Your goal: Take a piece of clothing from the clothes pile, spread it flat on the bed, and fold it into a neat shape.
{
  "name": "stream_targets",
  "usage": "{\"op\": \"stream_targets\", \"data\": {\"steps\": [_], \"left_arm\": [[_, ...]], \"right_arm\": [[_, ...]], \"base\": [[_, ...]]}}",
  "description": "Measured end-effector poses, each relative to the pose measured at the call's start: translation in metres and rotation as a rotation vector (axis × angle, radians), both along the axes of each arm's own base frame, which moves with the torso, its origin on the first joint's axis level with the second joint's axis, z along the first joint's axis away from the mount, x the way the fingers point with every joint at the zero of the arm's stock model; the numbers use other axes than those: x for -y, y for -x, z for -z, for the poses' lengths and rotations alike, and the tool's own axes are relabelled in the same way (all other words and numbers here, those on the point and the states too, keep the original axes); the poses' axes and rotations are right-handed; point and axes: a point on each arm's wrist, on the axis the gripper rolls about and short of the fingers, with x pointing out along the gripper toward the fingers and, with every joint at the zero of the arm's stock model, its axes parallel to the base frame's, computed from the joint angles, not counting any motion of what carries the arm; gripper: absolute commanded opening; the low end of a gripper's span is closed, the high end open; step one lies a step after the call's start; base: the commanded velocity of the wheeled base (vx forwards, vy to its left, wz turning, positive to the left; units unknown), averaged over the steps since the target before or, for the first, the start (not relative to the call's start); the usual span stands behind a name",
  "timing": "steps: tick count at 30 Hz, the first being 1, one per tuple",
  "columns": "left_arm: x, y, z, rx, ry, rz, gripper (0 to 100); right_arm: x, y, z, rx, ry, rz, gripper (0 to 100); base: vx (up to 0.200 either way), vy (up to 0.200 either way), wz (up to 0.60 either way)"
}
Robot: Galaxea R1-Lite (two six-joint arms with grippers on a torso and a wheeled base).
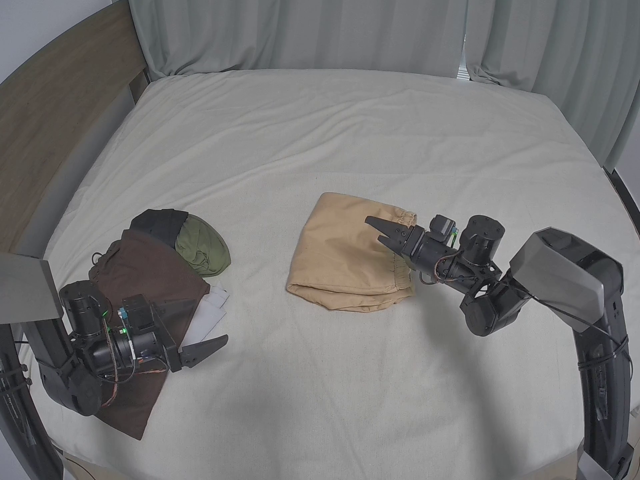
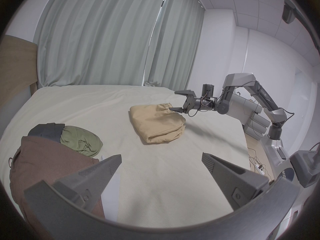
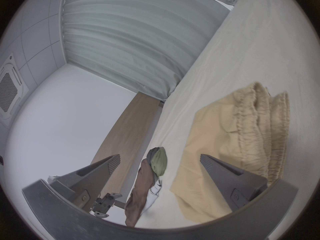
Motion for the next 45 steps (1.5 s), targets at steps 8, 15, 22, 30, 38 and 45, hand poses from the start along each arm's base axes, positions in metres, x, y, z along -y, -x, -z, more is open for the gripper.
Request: {"op": "stream_targets", "data": {"steps": [8,15,22,30,38,45], "left_arm": [[0.0,0.0,0.001,-0.004,0.0,0.001,100],[0.001,0.0,0.002,-0.006,0.0,0.003,100],[0.001,0.0,0.001,-0.006,0.0,0.003,100],[0.001,0.003,0.0,-0.008,0.008,0.03,100],[0.005,0.012,-0.004,-0.011,0.014,0.059,100],[0.019,0.018,-0.008,-0.019,0.026,0.114,100]], "right_arm": [[0.014,-0.013,0.043,-0.04,0.044,0.042,100],[0.019,-0.014,0.06,-0.057,0.058,0.053,100],[0.018,-0.007,0.061,-0.042,0.053,0.06,100],[0.02,0.021,0.031,-0.022,0.046,0.051,100],[0.035,0.066,-0.029,0.066,0.067,0.066,100],[0.052,0.104,-0.051,0.209,0.215,0.098,100]], "base": [[0.0,0.0,0.0],[0.0,0.0,0.0],[0.0,0.0,0.0],[0.0,0.0,0.0],[0.0,0.0,0.0],[0.0,0.0,0.0]]}}
